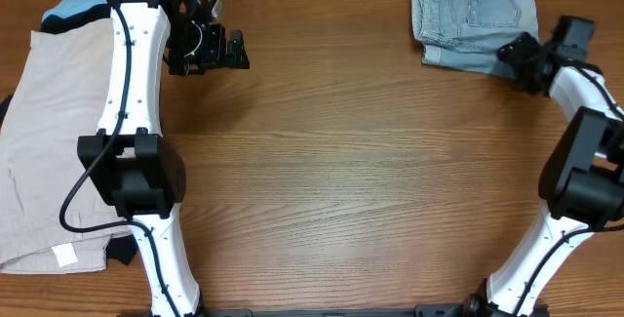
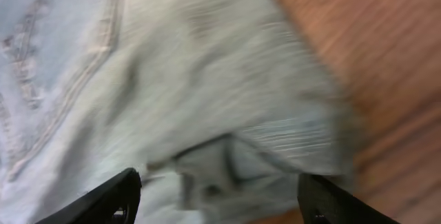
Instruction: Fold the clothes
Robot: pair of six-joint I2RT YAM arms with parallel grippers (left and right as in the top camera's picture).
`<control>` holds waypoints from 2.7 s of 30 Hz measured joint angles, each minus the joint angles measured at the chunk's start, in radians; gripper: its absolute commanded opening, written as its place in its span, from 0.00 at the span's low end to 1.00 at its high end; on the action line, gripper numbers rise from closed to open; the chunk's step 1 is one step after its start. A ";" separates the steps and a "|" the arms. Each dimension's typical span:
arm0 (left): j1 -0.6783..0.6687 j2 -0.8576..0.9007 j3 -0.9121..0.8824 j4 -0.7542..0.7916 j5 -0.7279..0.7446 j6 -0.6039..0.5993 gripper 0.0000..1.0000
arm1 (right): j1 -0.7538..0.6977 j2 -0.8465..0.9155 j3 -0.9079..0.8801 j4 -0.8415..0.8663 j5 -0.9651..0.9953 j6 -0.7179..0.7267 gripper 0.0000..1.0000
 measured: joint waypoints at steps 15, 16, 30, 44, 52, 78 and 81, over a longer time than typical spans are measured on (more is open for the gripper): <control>-0.026 0.000 0.000 -0.003 0.000 0.000 1.00 | -0.006 0.013 0.000 0.100 0.145 -0.088 0.72; -0.026 0.000 0.000 -0.003 0.000 0.000 1.00 | -0.006 0.014 0.000 0.110 0.159 -0.095 0.73; -0.026 0.000 0.006 -0.018 0.000 -0.023 1.00 | 0.003 -0.270 0.000 -0.138 0.174 -0.122 1.00; -0.026 -0.150 0.144 -0.172 -0.043 -0.082 1.00 | 0.076 -1.158 0.035 -0.430 0.118 -0.121 1.00; -0.026 -0.417 0.181 -0.145 -0.203 -0.126 1.00 | 0.076 -1.350 0.035 -0.437 0.116 -0.121 1.00; -0.026 -0.237 0.136 -0.053 -0.726 -0.898 1.00 | 0.211 -1.392 0.023 -1.296 0.116 -0.121 1.00; -0.026 -0.218 0.135 -0.053 -0.726 -0.899 1.00 | 0.228 -1.405 0.023 -1.337 0.116 -0.121 1.00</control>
